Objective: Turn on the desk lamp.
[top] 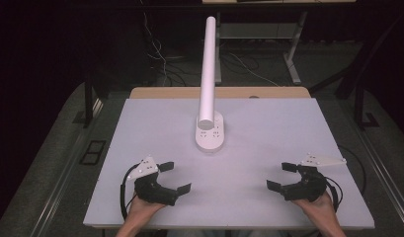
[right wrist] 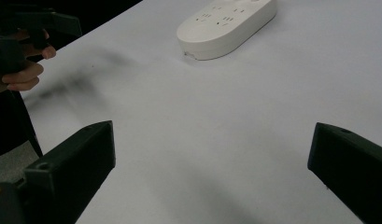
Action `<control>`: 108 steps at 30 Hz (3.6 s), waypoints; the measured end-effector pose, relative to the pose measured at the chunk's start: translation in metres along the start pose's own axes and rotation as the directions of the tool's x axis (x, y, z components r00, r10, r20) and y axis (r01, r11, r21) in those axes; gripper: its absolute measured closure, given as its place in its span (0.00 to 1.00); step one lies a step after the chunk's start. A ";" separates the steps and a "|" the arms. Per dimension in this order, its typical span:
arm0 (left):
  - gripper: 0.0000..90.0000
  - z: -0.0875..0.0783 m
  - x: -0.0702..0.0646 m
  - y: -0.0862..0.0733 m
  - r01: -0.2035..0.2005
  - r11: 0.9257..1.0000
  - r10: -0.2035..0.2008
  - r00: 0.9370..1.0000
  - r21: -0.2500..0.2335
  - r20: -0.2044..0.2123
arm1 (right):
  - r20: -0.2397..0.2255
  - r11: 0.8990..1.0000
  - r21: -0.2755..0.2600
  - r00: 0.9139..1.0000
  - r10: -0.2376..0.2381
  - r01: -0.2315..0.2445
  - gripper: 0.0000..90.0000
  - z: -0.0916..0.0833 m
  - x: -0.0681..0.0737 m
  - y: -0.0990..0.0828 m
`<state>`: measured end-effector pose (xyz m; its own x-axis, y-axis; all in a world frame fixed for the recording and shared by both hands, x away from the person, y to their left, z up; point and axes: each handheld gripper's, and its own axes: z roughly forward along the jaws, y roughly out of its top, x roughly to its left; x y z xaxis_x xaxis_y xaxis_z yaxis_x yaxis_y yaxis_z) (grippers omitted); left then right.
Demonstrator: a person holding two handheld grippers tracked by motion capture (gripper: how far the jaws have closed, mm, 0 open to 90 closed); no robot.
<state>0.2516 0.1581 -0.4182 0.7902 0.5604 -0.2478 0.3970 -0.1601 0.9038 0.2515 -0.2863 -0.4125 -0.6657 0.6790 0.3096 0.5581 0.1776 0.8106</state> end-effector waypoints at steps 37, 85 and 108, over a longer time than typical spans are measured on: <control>0.00 -0.003 0.002 0.000 -0.008 1.000 0.008 1.000 0.001 -0.013 | -0.015 0.999 0.050 1.000 0.006 -0.005 0.01 0.001 0.000 0.005; 0.00 -0.003 0.002 -0.001 -0.008 1.000 0.009 1.000 0.004 -0.018 | -0.055 0.985 0.134 0.994 -0.099 0.106 0.01 0.037 0.000 0.091; 0.00 -0.003 0.002 -0.001 -0.009 1.000 0.009 1.000 0.004 -0.017 | -0.062 0.978 0.160 0.990 -0.128 0.137 0.01 0.071 -0.001 0.125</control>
<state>0.2516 0.1617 -0.4184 0.7856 0.5730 -0.2336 0.3916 -0.1680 0.9047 0.3571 -0.2136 -0.3467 -0.7612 0.6050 0.2336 0.5341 0.3806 0.7549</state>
